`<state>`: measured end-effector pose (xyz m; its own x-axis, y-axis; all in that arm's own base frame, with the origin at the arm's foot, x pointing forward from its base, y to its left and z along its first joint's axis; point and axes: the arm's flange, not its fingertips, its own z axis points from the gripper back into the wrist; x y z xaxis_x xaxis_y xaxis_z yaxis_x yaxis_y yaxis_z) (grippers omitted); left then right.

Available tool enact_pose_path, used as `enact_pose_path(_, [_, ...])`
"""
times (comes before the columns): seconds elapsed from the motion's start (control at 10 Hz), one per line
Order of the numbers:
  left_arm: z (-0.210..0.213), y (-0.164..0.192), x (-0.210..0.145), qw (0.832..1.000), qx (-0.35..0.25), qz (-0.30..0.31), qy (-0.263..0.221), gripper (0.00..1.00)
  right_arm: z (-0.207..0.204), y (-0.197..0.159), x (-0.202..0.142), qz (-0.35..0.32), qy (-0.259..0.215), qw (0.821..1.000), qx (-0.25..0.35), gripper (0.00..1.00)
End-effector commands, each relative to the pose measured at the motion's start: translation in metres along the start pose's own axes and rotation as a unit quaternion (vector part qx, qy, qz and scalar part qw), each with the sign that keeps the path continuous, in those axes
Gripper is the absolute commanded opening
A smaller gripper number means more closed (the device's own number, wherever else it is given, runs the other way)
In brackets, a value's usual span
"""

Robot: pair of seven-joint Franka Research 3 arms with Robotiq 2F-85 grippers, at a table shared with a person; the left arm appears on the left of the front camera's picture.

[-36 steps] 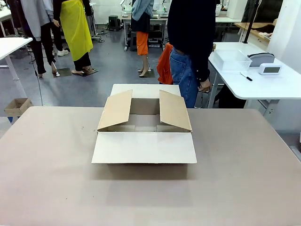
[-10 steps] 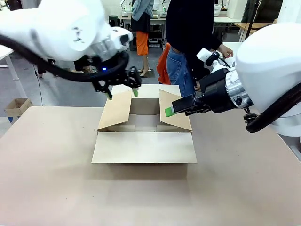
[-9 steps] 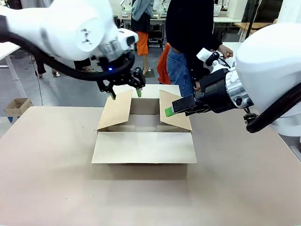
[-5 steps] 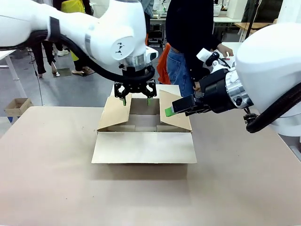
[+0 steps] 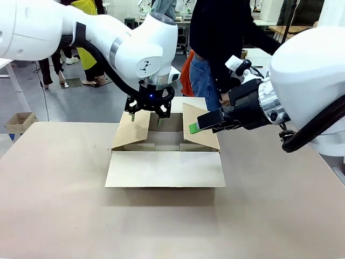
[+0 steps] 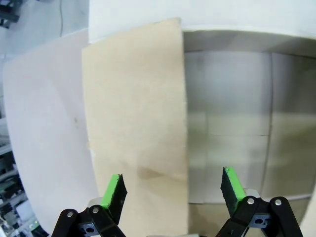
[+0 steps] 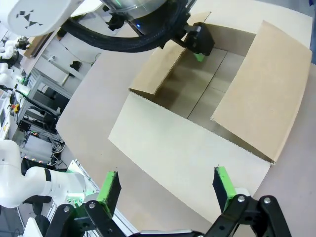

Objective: Pack the gift set into the box.
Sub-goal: Place both hands on the side flaps of the Package Box and spread them outward.

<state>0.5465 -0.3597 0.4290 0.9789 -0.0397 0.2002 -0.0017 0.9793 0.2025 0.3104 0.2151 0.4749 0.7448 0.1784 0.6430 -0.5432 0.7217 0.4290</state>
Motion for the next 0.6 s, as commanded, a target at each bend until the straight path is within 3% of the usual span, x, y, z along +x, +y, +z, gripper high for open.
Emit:
enact_pose_path(0.0, [-0.012,0.008,-0.002,0.998,0.039,-0.049,-0.004,1.00,-0.001,0.002,-0.001,-0.006,-0.001,1.000,-0.007,1.00])
enact_pose_path(0.5, [-0.018,0.029,-0.008,0.996,0.051,-0.075,-0.013,1.00,-0.001,0.002,-0.001,-0.006,-0.001,1.000,-0.007,1.00])
